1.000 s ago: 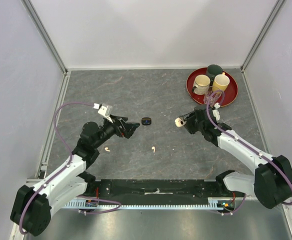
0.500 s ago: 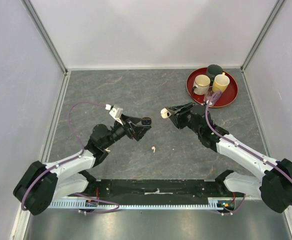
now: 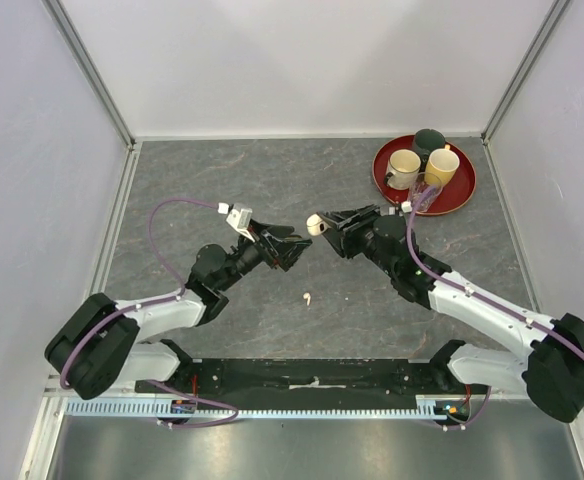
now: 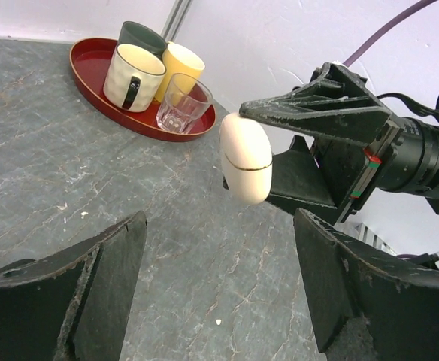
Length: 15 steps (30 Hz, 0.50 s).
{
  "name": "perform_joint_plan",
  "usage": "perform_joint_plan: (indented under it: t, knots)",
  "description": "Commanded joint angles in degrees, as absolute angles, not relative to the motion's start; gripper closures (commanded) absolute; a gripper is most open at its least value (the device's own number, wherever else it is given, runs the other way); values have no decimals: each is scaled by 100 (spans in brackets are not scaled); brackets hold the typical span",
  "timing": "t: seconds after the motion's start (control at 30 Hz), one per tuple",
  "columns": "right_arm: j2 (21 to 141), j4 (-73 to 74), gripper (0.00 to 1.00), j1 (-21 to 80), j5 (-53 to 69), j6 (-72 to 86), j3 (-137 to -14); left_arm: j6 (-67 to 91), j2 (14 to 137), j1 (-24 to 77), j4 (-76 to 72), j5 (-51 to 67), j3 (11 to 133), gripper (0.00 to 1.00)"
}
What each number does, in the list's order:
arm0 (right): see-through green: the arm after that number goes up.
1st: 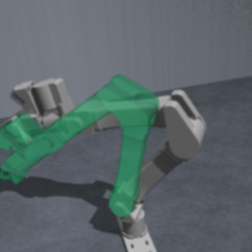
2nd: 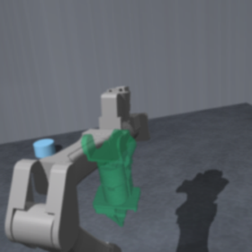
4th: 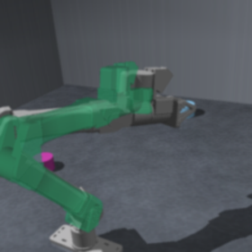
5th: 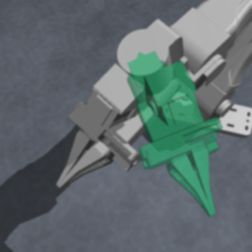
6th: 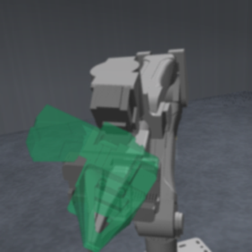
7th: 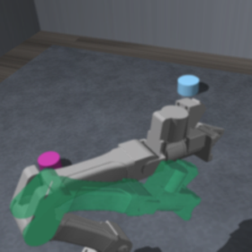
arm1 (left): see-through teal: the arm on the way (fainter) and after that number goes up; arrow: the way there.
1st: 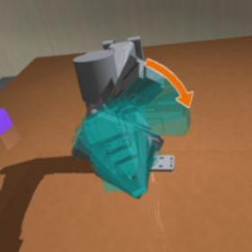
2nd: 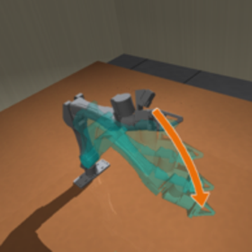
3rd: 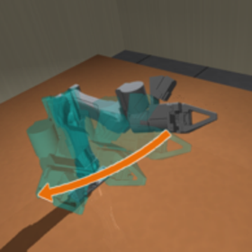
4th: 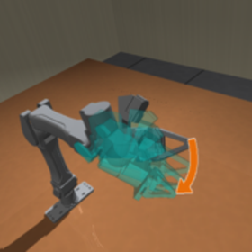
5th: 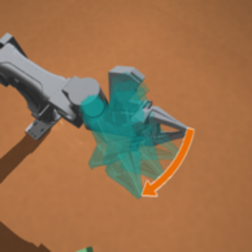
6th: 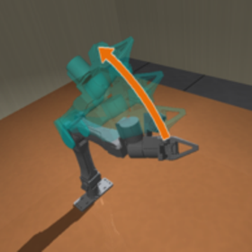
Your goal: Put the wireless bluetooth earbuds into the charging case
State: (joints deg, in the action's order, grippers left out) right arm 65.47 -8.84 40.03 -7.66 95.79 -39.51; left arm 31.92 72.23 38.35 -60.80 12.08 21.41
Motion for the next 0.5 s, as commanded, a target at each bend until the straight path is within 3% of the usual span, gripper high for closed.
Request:
perform_joint_plan:
  t: [0.0, 0.47]
  knots:
    - [6627, -1459, 100, 4043, -633, 9826, -3999, 3436, 7418, 3885, -6785, 1019, 2303, 16]
    - [6645, -1450, 100, 4149, -633, 9817, -3964, 3507, 7822, 4034, -6987, 835, 2557, 25]
